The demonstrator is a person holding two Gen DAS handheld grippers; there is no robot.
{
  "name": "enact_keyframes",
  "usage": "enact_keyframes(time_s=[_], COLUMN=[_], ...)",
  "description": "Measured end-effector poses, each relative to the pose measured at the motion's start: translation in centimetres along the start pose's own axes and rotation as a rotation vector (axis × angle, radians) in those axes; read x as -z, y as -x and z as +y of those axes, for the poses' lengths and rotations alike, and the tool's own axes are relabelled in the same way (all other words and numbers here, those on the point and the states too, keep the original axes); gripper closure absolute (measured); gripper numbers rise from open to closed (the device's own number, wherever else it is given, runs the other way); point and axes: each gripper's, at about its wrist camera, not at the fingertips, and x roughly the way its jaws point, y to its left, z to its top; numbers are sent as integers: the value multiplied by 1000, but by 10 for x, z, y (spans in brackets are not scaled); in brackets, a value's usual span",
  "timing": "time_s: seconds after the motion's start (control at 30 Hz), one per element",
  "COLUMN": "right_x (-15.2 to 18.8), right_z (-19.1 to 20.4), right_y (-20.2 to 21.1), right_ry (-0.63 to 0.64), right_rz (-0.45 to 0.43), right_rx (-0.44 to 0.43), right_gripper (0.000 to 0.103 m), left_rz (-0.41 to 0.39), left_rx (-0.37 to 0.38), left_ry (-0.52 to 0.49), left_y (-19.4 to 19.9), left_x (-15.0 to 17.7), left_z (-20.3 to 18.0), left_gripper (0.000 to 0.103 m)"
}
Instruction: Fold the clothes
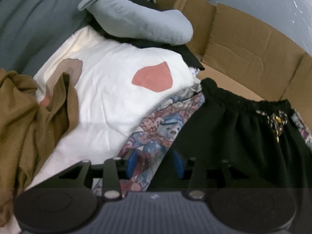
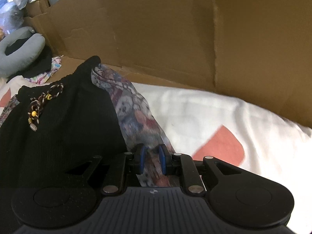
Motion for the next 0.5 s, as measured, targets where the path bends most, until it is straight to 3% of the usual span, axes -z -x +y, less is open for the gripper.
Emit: enact_keyframes(time_s=[0.33,0.5], right_x=[-29,-41], right_z=[14,21], right_y=[-22,-31], right_ry=[36,46], right_rz=[-20,-26], right_rx=[1,-7], right_gripper=[81,82], left_rz=[-32,-38], left_rx=[72,92], left_ry=[-3,-15], left_y=[-18,-25], left_x=[-30,-32], left_z=[-14,-22], left_gripper=[51,67])
